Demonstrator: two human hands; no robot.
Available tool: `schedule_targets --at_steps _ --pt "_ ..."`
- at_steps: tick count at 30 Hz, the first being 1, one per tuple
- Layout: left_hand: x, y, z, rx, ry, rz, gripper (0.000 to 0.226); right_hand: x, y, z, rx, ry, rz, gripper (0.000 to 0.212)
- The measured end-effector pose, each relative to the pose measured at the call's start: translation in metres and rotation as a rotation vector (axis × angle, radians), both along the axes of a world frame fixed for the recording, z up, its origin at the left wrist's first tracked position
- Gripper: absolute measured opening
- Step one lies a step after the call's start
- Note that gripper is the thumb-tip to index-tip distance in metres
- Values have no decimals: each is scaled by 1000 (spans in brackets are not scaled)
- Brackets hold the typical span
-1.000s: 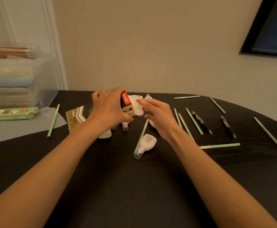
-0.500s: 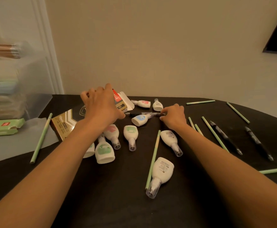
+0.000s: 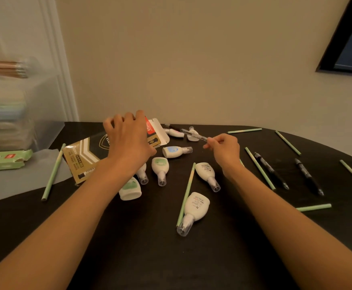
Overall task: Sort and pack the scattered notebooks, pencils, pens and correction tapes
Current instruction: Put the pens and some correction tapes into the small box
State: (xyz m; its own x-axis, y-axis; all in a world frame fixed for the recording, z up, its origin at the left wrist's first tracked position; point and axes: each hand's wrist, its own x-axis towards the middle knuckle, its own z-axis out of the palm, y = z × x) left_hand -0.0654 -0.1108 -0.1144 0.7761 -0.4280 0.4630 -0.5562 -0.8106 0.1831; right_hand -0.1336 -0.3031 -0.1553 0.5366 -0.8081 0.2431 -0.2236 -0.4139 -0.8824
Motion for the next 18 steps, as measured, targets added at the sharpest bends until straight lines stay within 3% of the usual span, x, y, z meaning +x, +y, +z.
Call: schedule_targets --at_steps 4,8,18 --pt "-14 15 0 13 -14 4 76 -25 21 10 357 -204 91 11" --pt "-21 36 -3 14 -17 27 74 -46 47 10 529 -277 308 12" --pt "-27 78 -16 6 52 98 81 -55 79 6 358 -104 555 19"
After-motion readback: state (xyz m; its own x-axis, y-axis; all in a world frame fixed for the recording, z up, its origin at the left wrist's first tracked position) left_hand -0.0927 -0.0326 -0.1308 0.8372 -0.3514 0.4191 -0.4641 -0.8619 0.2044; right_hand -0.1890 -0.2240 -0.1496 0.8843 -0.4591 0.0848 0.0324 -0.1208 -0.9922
